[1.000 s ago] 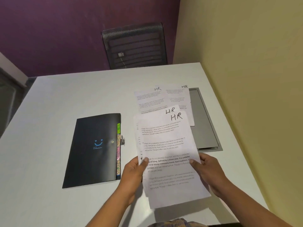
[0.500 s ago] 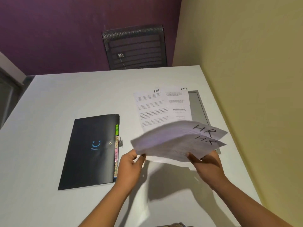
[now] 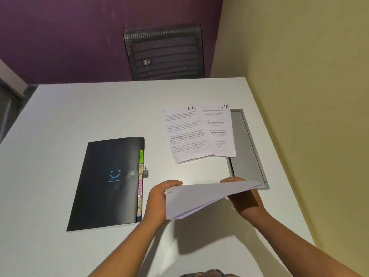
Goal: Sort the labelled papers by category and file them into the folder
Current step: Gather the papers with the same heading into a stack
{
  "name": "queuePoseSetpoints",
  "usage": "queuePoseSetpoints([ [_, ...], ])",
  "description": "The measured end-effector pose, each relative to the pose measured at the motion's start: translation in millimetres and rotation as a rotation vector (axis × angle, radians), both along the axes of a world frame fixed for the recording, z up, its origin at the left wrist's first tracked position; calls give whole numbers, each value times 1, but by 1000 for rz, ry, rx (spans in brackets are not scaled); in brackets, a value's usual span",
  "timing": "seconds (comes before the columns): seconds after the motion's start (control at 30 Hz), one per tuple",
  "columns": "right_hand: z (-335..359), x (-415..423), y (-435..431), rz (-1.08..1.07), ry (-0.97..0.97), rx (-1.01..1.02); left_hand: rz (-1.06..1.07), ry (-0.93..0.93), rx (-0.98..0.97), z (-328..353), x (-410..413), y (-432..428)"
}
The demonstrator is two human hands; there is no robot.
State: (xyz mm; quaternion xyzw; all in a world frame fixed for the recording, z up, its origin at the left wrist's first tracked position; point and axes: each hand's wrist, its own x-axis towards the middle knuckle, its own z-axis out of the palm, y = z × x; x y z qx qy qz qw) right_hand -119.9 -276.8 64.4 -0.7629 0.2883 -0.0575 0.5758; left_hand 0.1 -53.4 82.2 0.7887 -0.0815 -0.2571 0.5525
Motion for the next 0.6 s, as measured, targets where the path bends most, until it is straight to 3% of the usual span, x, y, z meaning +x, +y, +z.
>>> queuePoseSetpoints([
  [0.17,9,10,-2,-60,16,0,44,-63,-66,3,12,-2],
  [0.43,15,62,-10,8,33,160,253,138,-222,4,43,-4],
  [0.6,-6,131,-42,-253,85,163,360,183,-235,0,73,-3],
])
